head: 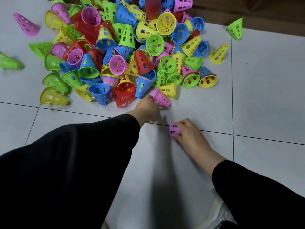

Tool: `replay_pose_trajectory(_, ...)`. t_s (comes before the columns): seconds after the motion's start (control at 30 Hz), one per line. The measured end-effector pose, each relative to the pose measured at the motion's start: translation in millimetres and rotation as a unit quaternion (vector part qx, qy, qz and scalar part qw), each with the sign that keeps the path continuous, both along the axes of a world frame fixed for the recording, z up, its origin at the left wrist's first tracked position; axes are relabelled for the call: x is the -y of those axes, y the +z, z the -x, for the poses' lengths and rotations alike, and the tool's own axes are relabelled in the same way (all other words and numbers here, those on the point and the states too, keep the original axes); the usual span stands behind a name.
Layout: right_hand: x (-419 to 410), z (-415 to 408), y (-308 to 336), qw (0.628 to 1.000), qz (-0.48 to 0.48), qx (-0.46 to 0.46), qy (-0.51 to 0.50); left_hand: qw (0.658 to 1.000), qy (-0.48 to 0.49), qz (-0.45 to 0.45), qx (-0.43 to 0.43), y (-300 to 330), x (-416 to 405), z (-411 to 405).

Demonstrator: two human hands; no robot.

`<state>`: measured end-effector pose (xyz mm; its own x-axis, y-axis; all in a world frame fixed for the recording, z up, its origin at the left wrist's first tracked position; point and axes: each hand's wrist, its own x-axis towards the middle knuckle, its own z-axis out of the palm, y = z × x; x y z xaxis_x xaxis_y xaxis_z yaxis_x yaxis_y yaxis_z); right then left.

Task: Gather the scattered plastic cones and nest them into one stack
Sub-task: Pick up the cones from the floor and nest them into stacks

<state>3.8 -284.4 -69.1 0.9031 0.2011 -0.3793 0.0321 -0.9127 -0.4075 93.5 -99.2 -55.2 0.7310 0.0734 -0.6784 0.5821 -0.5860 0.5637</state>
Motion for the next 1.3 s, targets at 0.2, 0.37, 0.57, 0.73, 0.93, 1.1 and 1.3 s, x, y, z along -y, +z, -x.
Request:
replay_pose_trajectory(0.2,-3.8,-13.6,1.2,0.997,0.029,0.067,-0.019,0.999,0.013,-0.025,0.038,-11.7,3.4,-8.2)
replay_pose_trajectory(0.37,-20.3,-76.1,15.0,0.989,0.016,0.145,0.0,0.993,0.038,-0.05,0.104,-8.5,-19.2,-7.7)
replay_pose_trajectory(0.57,-35.7,-146.8,-4.8,0.972,0.155,0.122,0.126,0.982,0.129,0.043,0.129,-12.5,-48.0,-4.6)
replay_pose_trajectory(0.73,-39.3,-150.2,-14.7,0.958,0.213,0.126,0.144,0.98,0.112,0.045,0.159,-3.2,-53.8,-3.8)
replay_pose_trajectory(0.93,-25.2,-138.0,19.9,0.979,0.133,0.146,0.054,0.98,0.011,-0.045,0.196,32.7,-85.1,-5.7)
replay_pose_trajectory(1.1,-10.9,-98.1,63.3,0.986,-0.083,0.103,-0.106,0.954,-0.133,-0.144,0.225,57.9,-131.2,17.7)
replay_pose_trajectory(1.3,1.2,-24.4,72.5,0.981,-0.109,0.102,-0.126,0.923,-0.257,-0.167,0.233,61.8,-156.0,65.1)
